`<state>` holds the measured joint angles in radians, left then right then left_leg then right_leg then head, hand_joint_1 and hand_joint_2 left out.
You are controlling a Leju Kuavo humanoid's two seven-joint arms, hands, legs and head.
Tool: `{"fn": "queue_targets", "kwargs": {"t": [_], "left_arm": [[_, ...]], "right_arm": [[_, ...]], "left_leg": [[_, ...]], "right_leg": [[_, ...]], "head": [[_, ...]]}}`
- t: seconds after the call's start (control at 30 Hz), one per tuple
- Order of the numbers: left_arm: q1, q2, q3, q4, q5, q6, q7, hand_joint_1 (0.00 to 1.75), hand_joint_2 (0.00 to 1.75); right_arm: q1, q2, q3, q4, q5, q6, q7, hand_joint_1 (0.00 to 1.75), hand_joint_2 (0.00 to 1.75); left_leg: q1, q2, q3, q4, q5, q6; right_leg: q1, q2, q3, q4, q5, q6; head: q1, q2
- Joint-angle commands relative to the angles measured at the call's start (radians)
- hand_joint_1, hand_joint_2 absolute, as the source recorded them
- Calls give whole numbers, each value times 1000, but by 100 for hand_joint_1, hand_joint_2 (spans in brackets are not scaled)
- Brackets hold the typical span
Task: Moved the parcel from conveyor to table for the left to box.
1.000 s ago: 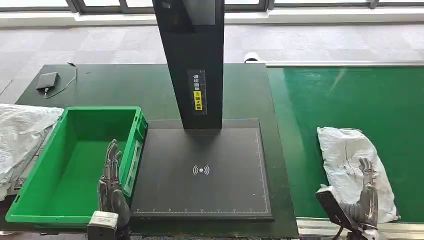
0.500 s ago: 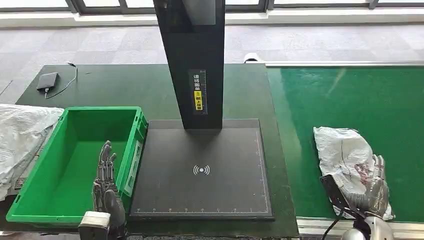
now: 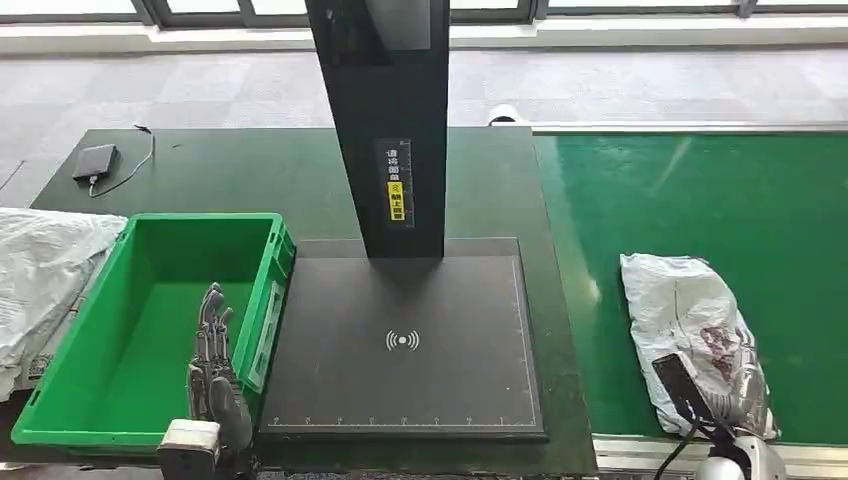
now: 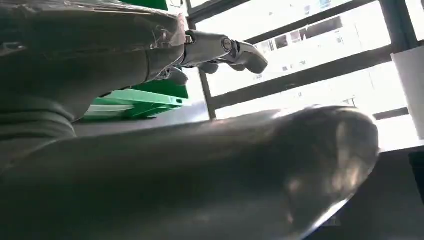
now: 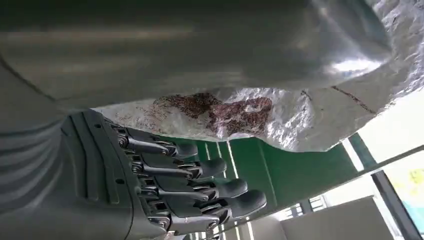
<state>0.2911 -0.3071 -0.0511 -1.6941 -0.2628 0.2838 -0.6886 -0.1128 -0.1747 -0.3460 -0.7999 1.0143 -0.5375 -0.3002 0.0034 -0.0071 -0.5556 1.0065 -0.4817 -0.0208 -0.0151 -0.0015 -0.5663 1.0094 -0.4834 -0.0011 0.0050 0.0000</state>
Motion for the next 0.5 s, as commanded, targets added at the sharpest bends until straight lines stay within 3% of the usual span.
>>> {"fn": "queue_targets", "kwargs": {"t": [0.03, 0.23, 0.27, 0.3, 0.5], "left_arm": [[-37, 37, 17, 52, 25, -96, 44, 0, 0], [-36, 7, 71, 59, -36, -180, 38, 0, 0], [-39, 3, 76, 61, -41, -188, 37, 0, 0], [-41, 3, 78, 65, -46, -198, 38, 0, 0], [-50, 1, 93, 85, -59, -243, 40, 0, 0]], "right_arm": [[-54, -8, -9, 149, 45, 112, 67, 0, 175], [-43, -28, -16, 227, 117, 179, 145, 0, 175], [-42, -32, -8, 245, 139, 185, 157, 0, 0], [-38, -36, 1, 267, 164, 199, 173, 0, 175], [-9, -22, 9, 341, 239, 236, 233, 0, 175]], "left_leg": [[1, 2, 1, -2, 2, 1], [0, -1, 1, -2, 1, 0], [1, 0, 2, -2, 1, 1], [1, 0, 1, -1, 0, 0], [1, -3, 2, -1, 1, 1]], "right_leg": [[1, 1, 2, -4, 3, 0], [0, -1, 2, -3, 1, 0], [0, -1, 3, -4, 2, 0], [0, -1, 2, -2, 1, 0], [1, -4, 4, -3, 1, 0]], "head": [[0, 0], [0, 0], [0, 0], [0, 0], [0, 0]]}}
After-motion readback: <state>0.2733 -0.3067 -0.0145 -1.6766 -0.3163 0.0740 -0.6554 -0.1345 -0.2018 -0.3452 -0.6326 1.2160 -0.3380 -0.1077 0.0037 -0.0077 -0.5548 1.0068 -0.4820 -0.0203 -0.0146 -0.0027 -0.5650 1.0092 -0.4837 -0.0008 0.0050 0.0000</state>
